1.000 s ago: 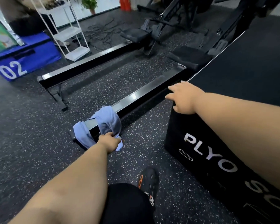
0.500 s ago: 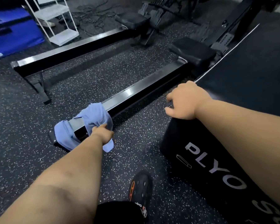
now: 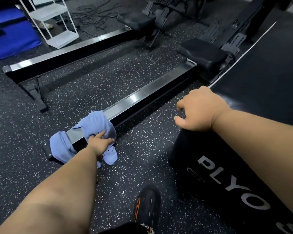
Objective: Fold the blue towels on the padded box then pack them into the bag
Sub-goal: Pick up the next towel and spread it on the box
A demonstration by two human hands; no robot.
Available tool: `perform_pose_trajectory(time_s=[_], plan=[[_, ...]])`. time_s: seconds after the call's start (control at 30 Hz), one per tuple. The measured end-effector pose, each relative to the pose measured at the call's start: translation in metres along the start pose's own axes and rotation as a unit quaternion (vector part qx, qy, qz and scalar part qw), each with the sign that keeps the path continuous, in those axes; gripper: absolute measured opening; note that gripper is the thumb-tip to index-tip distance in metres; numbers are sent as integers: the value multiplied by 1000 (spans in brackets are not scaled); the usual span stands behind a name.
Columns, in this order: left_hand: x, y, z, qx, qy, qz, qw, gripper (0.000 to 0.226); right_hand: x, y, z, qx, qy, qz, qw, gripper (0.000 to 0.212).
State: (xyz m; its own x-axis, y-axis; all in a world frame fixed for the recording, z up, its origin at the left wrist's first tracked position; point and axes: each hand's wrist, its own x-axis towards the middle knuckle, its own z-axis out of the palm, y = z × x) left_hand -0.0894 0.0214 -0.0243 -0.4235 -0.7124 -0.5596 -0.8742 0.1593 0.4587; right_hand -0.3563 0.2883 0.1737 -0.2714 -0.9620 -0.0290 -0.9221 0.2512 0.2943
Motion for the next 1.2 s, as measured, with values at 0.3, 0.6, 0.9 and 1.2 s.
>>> perform_pose_trajectory(time_s=[0.3, 0.6, 0.9, 1.2], plan=[[19, -4, 5, -151, 4, -32, 988, 60, 1, 0, 3, -2, -13, 3, 1000, 62], [-16, 19, -7, -265, 52, -39, 962, 21, 2, -2, 1, -21, -26, 3, 999, 68], [-77, 58, -50, -483, 30, -15, 875, 23, -4, -4, -11, -11, -59, 14, 998, 62], [-196, 108, -96, -618, 38, 111, 778, 33, -39, -19, -30, 143, -19, 93, 985, 81]])
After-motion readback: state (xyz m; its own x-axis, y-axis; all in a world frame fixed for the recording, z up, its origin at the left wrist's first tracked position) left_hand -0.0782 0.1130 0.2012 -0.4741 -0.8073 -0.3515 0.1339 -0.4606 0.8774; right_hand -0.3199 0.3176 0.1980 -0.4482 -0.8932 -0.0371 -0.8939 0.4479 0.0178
